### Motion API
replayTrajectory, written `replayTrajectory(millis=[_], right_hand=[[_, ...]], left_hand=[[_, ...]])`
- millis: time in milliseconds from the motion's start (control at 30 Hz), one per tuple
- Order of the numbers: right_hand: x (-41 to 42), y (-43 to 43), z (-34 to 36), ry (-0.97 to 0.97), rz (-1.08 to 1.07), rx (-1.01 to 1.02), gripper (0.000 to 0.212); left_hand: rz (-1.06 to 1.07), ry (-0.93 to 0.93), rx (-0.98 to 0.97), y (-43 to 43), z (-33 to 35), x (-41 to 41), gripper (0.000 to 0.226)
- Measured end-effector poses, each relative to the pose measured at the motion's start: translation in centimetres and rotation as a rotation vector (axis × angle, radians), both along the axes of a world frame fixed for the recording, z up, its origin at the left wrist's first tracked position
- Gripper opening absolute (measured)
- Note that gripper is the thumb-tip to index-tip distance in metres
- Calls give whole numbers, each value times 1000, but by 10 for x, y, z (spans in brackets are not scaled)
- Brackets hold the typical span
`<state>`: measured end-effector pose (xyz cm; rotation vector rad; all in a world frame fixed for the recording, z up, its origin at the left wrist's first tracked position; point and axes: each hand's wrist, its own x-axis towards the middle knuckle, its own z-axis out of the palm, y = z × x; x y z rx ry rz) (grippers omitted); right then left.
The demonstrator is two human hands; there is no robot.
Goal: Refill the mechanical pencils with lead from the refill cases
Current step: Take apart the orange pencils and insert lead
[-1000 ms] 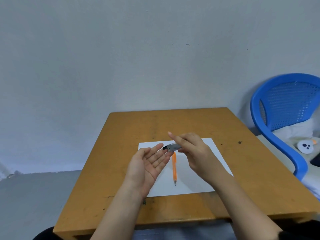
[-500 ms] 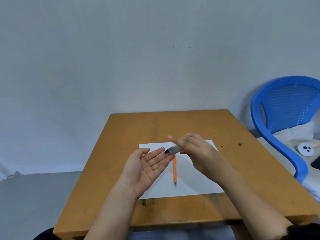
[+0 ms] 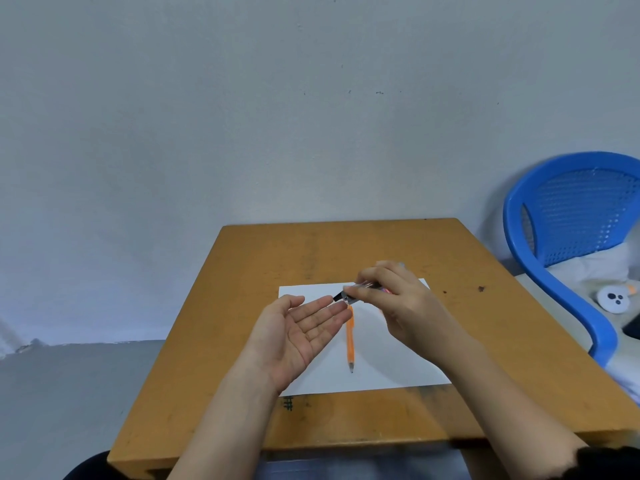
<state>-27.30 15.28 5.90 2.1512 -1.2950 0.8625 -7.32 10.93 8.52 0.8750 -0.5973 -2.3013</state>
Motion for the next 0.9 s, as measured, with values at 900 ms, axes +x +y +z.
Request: replayTrajectory(millis=[900], right_hand=[[7, 4, -5, -95, -6, 46, 43]], left_hand=[[61, -133, -163, 3, -5, -1, 20]])
